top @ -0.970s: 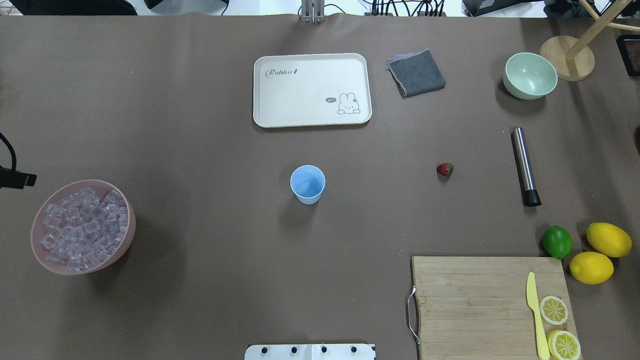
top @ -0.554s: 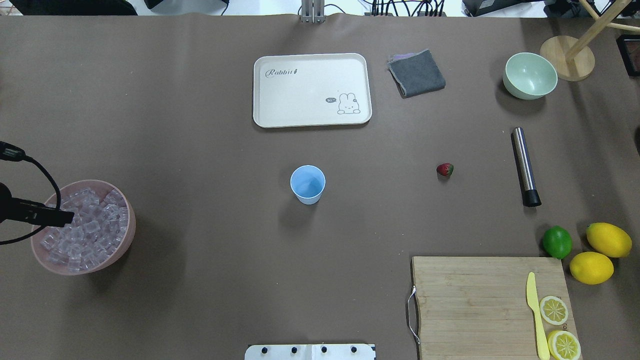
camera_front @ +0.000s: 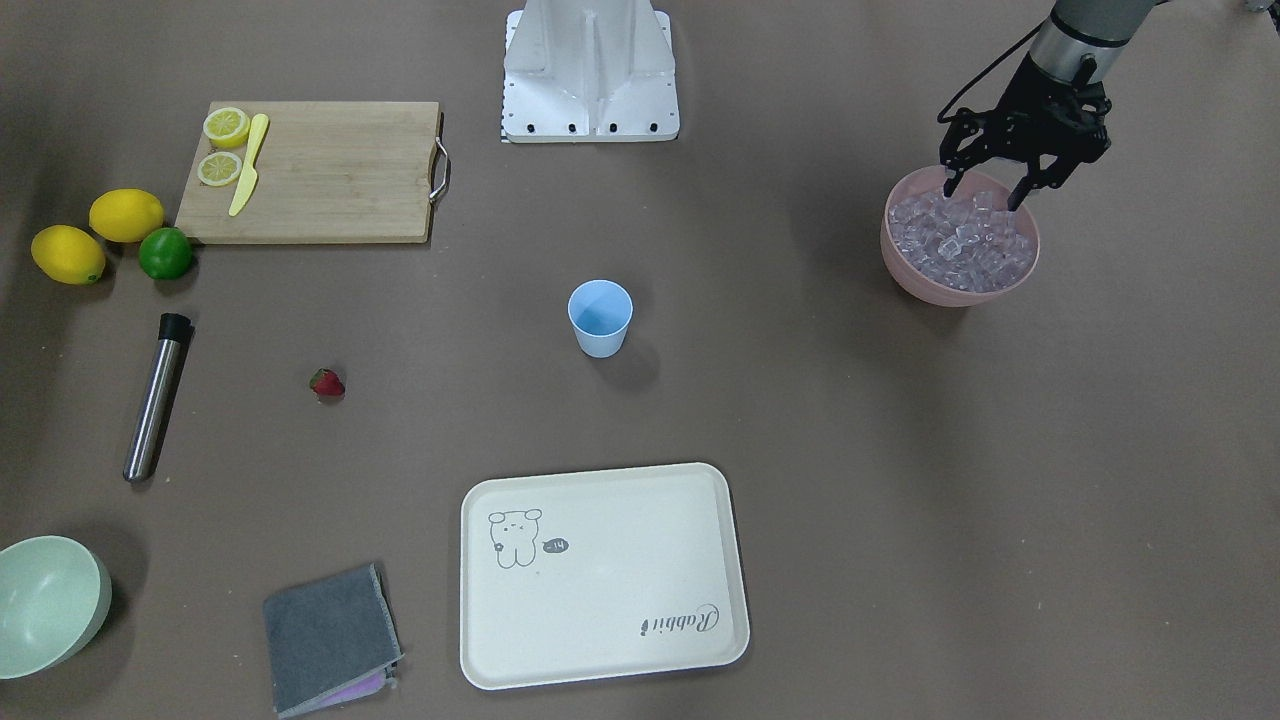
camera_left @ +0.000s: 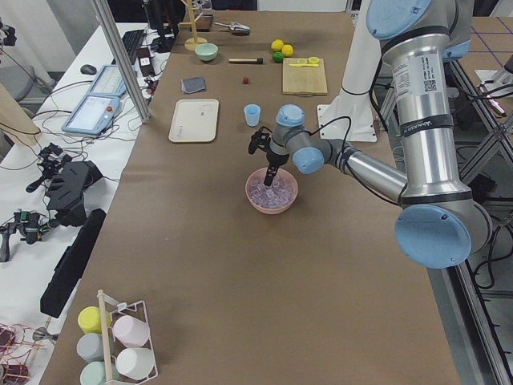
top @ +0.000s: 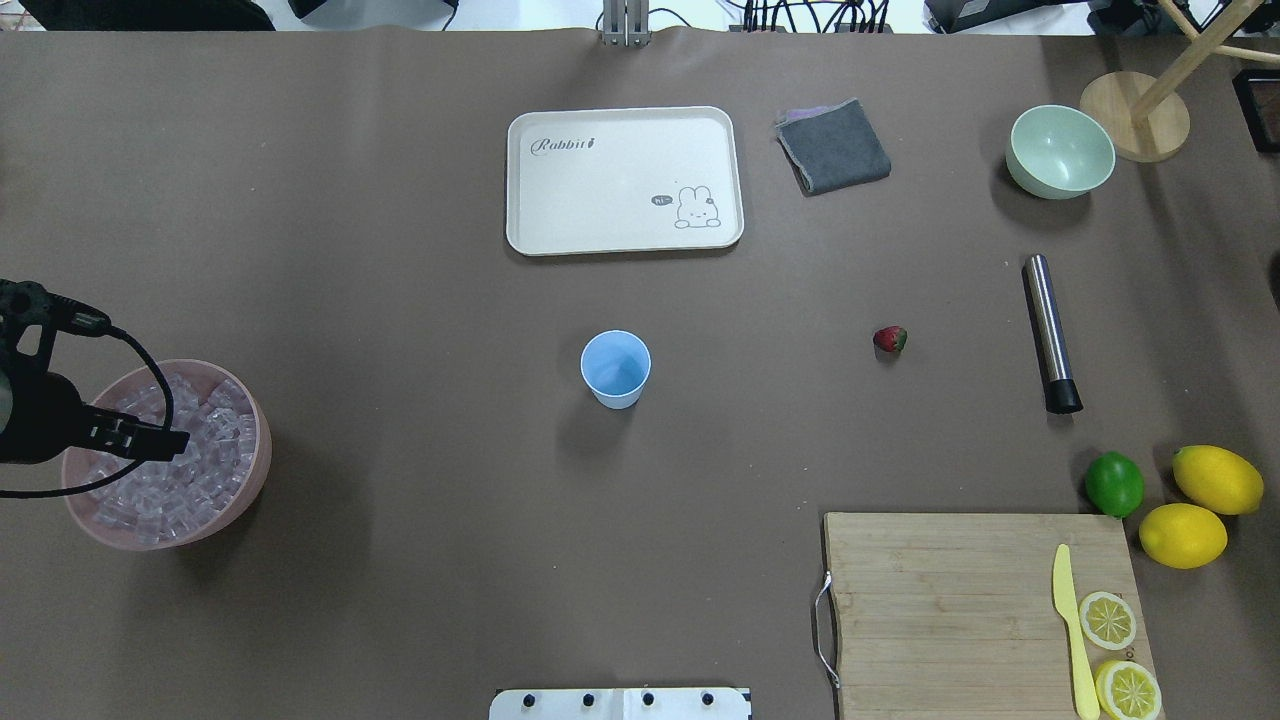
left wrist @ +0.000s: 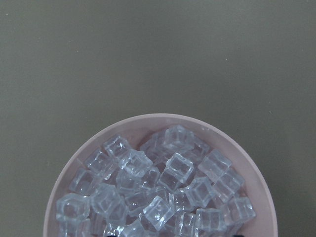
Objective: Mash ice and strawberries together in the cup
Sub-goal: 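Lower the left gripper into the pink bowl of ice cubes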
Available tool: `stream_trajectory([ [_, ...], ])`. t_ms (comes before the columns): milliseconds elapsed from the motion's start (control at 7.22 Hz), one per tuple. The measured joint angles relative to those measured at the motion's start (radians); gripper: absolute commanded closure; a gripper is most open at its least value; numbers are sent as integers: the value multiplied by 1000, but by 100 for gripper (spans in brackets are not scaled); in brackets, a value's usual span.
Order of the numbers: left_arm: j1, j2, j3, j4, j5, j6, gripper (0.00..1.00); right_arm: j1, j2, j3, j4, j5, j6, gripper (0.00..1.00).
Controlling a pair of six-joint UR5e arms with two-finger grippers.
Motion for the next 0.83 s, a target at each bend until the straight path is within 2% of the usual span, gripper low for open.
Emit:
stream_trajectory([
  [416, 3, -33, 48, 0, 1, 10, 18, 0, -7, 0, 0, 0, 0, 0],
  [831, 2, -45, 95, -2, 1, 123, 18, 0, -7, 0, 0, 0, 0, 0],
])
